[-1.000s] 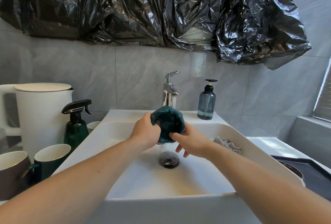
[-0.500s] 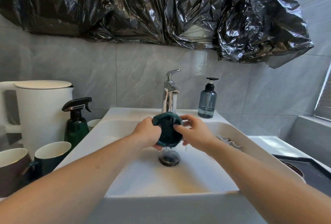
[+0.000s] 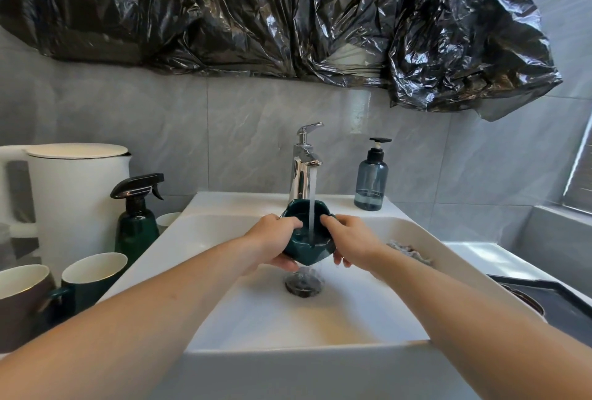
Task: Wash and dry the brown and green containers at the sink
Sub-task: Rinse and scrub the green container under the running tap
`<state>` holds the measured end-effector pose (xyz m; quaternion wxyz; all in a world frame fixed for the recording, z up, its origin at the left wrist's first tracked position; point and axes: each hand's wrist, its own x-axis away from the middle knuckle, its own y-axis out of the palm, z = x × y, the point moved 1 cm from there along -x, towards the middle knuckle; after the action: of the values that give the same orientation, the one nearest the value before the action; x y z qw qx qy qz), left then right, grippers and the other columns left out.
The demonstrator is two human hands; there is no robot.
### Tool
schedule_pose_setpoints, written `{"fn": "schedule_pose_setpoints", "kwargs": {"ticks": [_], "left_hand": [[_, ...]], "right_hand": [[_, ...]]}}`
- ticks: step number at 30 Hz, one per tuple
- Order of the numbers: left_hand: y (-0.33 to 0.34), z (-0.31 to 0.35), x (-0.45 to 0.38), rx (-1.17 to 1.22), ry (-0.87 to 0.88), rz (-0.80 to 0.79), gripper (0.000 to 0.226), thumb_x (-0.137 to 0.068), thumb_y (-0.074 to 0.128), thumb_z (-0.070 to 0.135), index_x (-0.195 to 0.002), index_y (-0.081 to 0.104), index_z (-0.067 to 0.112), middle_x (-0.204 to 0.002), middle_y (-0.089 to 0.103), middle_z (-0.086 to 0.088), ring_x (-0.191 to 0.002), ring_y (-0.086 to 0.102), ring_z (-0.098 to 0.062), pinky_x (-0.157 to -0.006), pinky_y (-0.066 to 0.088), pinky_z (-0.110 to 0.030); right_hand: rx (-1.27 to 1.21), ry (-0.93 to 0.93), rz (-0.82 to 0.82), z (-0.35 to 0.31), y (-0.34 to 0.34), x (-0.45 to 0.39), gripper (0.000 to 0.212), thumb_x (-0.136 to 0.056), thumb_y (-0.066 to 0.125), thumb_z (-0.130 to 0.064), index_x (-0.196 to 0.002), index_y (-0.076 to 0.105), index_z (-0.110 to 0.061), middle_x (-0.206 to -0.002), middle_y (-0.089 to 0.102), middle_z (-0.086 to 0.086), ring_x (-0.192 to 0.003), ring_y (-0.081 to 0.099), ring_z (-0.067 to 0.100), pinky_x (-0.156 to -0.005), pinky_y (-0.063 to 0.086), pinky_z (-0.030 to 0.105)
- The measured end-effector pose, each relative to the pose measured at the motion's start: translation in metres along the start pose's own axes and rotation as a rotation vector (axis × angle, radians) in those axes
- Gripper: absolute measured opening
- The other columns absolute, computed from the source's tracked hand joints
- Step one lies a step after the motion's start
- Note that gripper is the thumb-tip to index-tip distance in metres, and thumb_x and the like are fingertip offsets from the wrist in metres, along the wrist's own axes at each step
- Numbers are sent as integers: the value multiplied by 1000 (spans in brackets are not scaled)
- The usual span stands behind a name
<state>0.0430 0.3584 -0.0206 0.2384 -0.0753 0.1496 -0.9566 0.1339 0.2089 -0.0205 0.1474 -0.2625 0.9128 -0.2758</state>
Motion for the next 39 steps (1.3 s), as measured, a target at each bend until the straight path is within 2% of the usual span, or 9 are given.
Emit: {"fn": "schedule_pose_setpoints", "kwargs": {"ticks": [4,10,15,19,22,25,31,35,39], "left_hand": [[-3,-3,-3,-34,5,-9,37,-101,49,37,-128,58,14,-113,74,-13,-62,74,-30,-64,62,-34],[-2,-1,1,-159,63,82,30,-97,45,25,-122,56,14,-104,74,-14,-72,79,-35,-76,67,-47],[-2,6,10,-314,143,188,19,-99,44,29,-108,58,20,-95,71,-7,-58,76,-29,-62,63,-36],[-2,5,14,-329,143,231,20,-98,46,29,-105,62,20,-98,68,-8,-72,73,-30,-43,53,-28],[0,2,14,-359,111,204,24,-95,45,32,-104,64,21,-101,65,-6,-87,69,-30,-67,66,-42],[2,0,14,-422,95,168,31,-94,41,37,-109,64,23,-105,66,-5,-94,69,-32,-84,64,-49],[2,0,11,-458,99,171,32,-95,38,38,-110,63,23,-108,69,-5,-93,73,-31,-85,62,-45],[1,-2,10,-449,98,166,28,-94,36,36,-100,60,24,-99,68,-4,-84,72,-31,-79,60,-39],[1,-2,9,-445,92,164,31,-96,36,39,-107,61,24,-108,69,-5,-92,74,-33,-87,62,-42]], "right_hand": [[-15,2,-15,-3,1,4,47,-110,33,-47,-116,65,-13,-69,72,8,-49,53,16,-42,41,21],[64,12,-46,-4,3,7,44,-109,30,-50,-121,60,-20,-82,79,8,-51,61,19,-42,41,22],[124,5,6,-6,3,10,44,-109,27,-54,-120,59,-26,-104,71,2,-64,68,17,-51,44,21],[54,-34,126,-6,0,10,40,-108,34,-51,-123,61,-25,-109,68,1,-90,65,17,-71,51,29],[-50,-186,351,-16,-10,13,34,-107,45,-41,-135,58,-28,-127,65,-7,-101,62,6,-88,49,32],[-13,-362,483,-44,-26,7,35,-106,50,-34,-141,54,-35,-133,60,-15,-104,58,0,-95,48,33],[313,-510,461,-106,-44,-22,54,-106,47,-37,-159,36,-28,-163,36,-9,-148,34,15,-121,29,37],[391,-453,390,-113,-37,-34,58,-107,44,-42,-161,31,-24,-167,30,-8,-151,31,16,-119,28,35],[309,-476,425,-102,-28,-39,56,-107,46,-42,-159,33,-26,-165,32,-11,-146,39,16,-117,36,37]]}}
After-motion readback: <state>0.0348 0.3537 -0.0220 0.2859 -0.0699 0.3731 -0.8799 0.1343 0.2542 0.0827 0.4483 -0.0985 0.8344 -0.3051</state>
